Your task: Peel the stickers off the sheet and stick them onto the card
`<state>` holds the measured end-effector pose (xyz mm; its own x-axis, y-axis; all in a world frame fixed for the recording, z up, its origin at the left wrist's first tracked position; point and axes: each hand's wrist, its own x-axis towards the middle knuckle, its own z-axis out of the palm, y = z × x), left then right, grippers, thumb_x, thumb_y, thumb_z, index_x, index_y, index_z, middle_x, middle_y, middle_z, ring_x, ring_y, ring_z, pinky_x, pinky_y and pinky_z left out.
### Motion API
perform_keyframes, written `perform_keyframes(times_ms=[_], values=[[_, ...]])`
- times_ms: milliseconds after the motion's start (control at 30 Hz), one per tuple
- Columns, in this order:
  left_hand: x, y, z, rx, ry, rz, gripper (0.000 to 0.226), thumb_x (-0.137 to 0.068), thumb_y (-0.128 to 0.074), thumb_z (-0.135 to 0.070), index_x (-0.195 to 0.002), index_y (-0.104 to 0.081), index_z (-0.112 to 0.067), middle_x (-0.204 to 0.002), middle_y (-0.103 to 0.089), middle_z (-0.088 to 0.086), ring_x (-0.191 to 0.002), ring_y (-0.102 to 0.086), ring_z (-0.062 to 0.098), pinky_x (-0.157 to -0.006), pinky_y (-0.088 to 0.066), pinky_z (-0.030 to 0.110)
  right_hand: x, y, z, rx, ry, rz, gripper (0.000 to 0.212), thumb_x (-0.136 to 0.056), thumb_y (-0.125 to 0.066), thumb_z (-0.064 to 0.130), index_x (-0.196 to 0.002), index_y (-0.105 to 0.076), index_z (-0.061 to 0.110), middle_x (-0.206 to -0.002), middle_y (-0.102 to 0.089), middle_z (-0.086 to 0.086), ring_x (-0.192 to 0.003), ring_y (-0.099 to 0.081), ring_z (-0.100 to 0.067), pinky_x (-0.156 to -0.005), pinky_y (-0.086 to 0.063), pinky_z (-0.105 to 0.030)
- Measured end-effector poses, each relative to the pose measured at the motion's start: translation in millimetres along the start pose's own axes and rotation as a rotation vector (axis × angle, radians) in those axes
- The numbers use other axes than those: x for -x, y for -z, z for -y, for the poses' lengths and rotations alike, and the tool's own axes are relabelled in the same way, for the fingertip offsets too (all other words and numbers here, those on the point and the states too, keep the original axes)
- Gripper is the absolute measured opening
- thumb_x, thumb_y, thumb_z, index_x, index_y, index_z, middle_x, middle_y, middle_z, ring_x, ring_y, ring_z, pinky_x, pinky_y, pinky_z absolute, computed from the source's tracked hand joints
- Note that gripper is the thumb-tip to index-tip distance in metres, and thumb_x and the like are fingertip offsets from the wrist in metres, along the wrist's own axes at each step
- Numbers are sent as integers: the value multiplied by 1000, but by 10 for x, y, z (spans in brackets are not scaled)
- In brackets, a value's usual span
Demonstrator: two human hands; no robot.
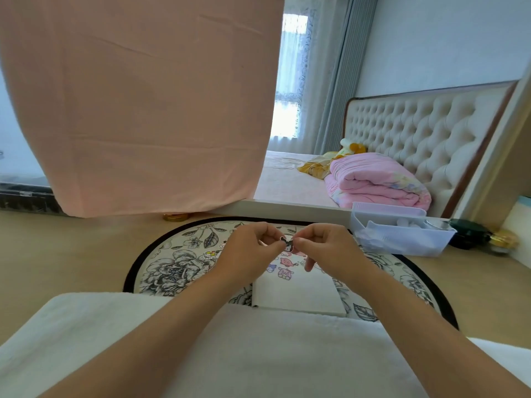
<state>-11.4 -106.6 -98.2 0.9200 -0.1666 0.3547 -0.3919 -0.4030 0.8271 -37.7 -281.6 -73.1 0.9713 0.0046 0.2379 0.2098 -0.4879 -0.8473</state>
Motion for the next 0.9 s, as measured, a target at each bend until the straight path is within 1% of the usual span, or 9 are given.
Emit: perform_keyframes(times_ms=[67,133,233,367,433,567,700,800,900], values=[[-40,-80,-7,-6,-19,23,7,-86,-74,-23,-82,-72,-29,-74,-71,-11,-57,-57,-2,-57,-47,16,-5,39,-78,34,13,-22,8,-88,-69,9,-83,-75,12,-74,-76,-2,-50,-63,-14,-53,-52,-22],[-74,-153,-10,12,-31,45,7,-85,-74,-22,-82,-72,-28,-74,-72,-9,-56,-58,0,-56,-47,18,-14,66,-146,13,15,-38,9,-87,-69,5,-83,-74,11,-72,-75,-2,-48,-60,-14,-51,-51,-23],[-96,-234,24,11,-42,49,7,-87,-71,-26,-80,-72,-27,-73,-72,-9,-58,-59,1,-57,-46,19,-27,72,-223,-5,22,-54,10,-87,-69,3,-81,-74,10,-71,-75,-2,-45,-58,-11,-48,-47,-19],[-74,-283,126,-50,-67,24,16,-88,-70,-24,-72,-71,-24,-56,-61,-15,-51,-48,-2,-53,-36,10,-63,22,-313,22,42,-46,12,-86,-69,6,-80,-75,13,-70,-75,-1,-46,-59,-10,-49,-49,-22],[-56,-269,153,-69,-84,19,19,-86,-70,-21,-68,-69,-25,-54,-60,-17,-52,-50,-1,-53,-36,10,-65,-14,-340,72,58,-46,13,-85,-70,9,-78,-75,19,-71,-74,3,-48,-60,-7,-50,-49,-21],[-12,-222,185,-68,-113,33,14,-85,-71,-18,-72,-72,-24,-61,-66,-13,-55,-55,-1,-55,-38,10,-27,-81,-345,228,146,-84,15,-82,-72,18,-73,-75,30,-70,-71,17,-58,-60,2,-59,-44,-14],[20,-226,204,-68,-127,33,11,-84,-71,-19,-75,-73,-24,-64,-69,-11,-56,-57,-1,-57,-40,10,6,-150,-345,381,182,-172,6,-78,-72,31,-74,-73,35,-71,-69,24,-64,-59,3,-62,-44,-18],[25,-238,190,-54,-121,21,9,-84,-71,-18,-77,-75,-22,-63,-69,-12,-56,-58,-3,-58,-41,9,29,-174,-332,510,235,-257,3,-78,-72,35,-75,-72,35,-65,-63,26,-58,-55,6,-60,-38,-14],[37,-241,178,-37,-115,-5,11,-84,-70,-15,-76,-76,-21,-56,-64,-16,-52,-54,-3,-56,-39,9,53,-191,-329,590,332,-340,6,-76,-75,33,-72,-71,30,-53,-48,29,-50,-46,10,-56,-32,-10]])
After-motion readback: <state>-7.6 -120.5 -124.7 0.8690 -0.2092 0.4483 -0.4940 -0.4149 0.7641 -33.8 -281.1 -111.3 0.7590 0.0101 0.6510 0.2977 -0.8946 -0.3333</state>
